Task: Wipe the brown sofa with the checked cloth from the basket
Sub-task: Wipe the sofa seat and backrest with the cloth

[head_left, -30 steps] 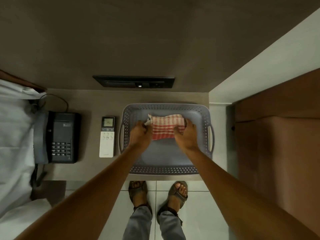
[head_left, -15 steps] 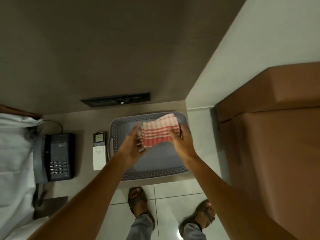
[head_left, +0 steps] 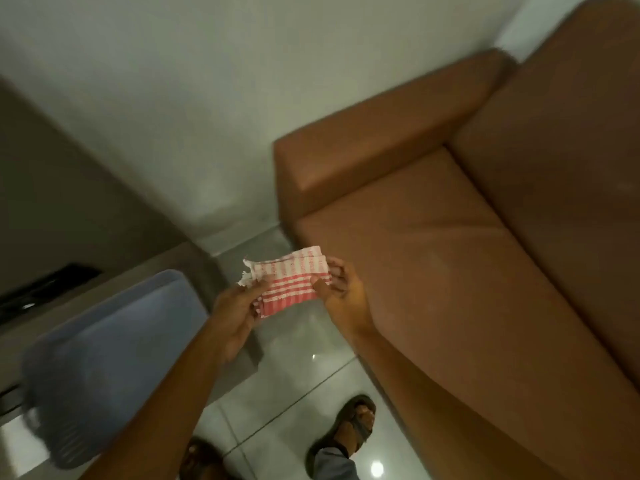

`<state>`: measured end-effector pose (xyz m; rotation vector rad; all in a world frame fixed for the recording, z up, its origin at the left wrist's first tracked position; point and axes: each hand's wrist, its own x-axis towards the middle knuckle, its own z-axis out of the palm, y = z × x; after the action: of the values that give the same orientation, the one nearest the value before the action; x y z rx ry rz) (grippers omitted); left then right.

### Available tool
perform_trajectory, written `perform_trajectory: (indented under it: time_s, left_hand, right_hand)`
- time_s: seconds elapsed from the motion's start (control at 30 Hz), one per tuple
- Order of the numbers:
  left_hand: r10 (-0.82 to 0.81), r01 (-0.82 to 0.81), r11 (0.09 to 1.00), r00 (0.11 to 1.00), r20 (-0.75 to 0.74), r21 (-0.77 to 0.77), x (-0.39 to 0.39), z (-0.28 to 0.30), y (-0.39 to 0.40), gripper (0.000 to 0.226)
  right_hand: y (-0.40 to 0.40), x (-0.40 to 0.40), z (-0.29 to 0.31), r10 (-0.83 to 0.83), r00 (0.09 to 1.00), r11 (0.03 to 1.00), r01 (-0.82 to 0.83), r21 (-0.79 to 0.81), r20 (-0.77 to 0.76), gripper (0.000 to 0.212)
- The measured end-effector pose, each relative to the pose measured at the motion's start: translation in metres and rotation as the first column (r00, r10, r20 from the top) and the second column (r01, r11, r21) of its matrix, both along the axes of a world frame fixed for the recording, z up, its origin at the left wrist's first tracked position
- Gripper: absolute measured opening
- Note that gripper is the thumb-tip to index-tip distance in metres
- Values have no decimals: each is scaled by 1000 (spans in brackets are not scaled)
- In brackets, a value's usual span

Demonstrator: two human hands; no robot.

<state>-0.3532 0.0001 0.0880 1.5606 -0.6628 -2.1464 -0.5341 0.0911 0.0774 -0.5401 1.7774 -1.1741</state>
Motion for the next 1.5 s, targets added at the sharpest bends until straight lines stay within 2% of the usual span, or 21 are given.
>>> perform_trajectory:
  time_s: [0.07, 0.13, 0.2, 0.27, 0.33, 0.4, 0.47, 0.53, 0.6, 0.63, 0.7, 0.8, 0.9, 0.97, 1.1, 1.2, 1.37, 1.43, 1.5]
  left_hand:
    - [-91, 95, 994, 994, 58, -59, -59, 5, 10, 18]
    - [-217, 230, 960, 972, 89, -161, -116, 8, 20, 21]
    - [-307, 332, 897, 943, 130, -293, -168, 8, 31, 27]
    - [-361, 428, 784, 903, 231, -450, -220, 0, 46, 30]
    - [-377, 543, 581, 839, 392, -606, -260, -12, 62, 36]
    - [-376, 650, 318, 755, 537, -691, -287, -32, 79, 41]
    - [-420, 742, 3, 609, 672, -670, -294, -62, 95, 50]
    - [-470, 756, -269, 438, 767, -596, -287, -93, 113, 57]
    - [-457, 719, -445, 331, 826, -534, -275, -111, 126, 55]
    - [-441, 723, -483, 286, 851, -494, -270, -115, 131, 64]
    - [-402, 743, -509, 242, 883, -435, -272, -120, 137, 83]
    - [-334, 793, -481, 229, 914, -374, -303, -128, 134, 78]
    - [-221, 803, -527, 187, 957, -279, -338, -138, 123, 72]
    - [-162, 781, -561, 221, 962, -274, -373, -142, 107, 67]
    - [-161, 696, -644, 284, 945, -319, -443, -144, 79, 67]
    - [-202, 701, -616, 300, 932, -360, -414, -149, 85, 65]
    - [-191, 720, -649, 158, 969, -245, -298, -147, 106, 67]
    - [-153, 723, -661, 128, 980, -198, -296, -146, 87, 68]
    - [-136, 766, -611, 149, 979, -201, -329, -145, 61, 67]
  right_hand:
    - [32, -49, -6, -122, 988, 992, 125, 32, -89, 32]
    - [70, -95, -15, -209, 961, 973, 224, 63, -184, 32]
    - [111, -133, -25, -243, 927, 956, 279, 94, -286, 31]
    - [155, -170, -40, -208, 865, 935, 313, 167, -457, 38]
    - [191, -200, -53, -112, 808, 916, 310, 256, -578, 50]
    - [216, -226, -67, -70, 787, 903, 312, 297, -612, 56]
    - [233, -244, -83, -69, 753, 902, 328, 281, -655, 57]
    - [244, -258, -97, -74, 726, 895, 350, 275, -683, 59]
    - [253, -272, -111, -62, 715, 880, 368, 301, -696, 62]
    - [259, -278, -117, -52, 716, 873, 371, 317, -696, 62]
    - [269, -289, -128, -15, 704, 875, 352, 331, -710, 62]
    - [278, -302, -141, 96, 650, 882, 296, 367, -754, 62]
    - [279, -303, -154, 213, 592, 851, 279, 446, -777, 66]
    - [278, -303, -160, 255, 570, 832, 282, 478, -781, 67]
    - [276, -301, -168, 267, 529, 818, 317, 480, -805, 66]
    - [276, -299, -168, 264, 515, 820, 327, 471, -816, 66]
    - [274, -300, -163, 260, 534, 812, 330, 481, -805, 67]
    - [273, -300, -162, 262, 549, 802, 335, 496, -794, 69]
    - [273, -302, -161, 252, 563, 795, 342, 500, -787, 70]
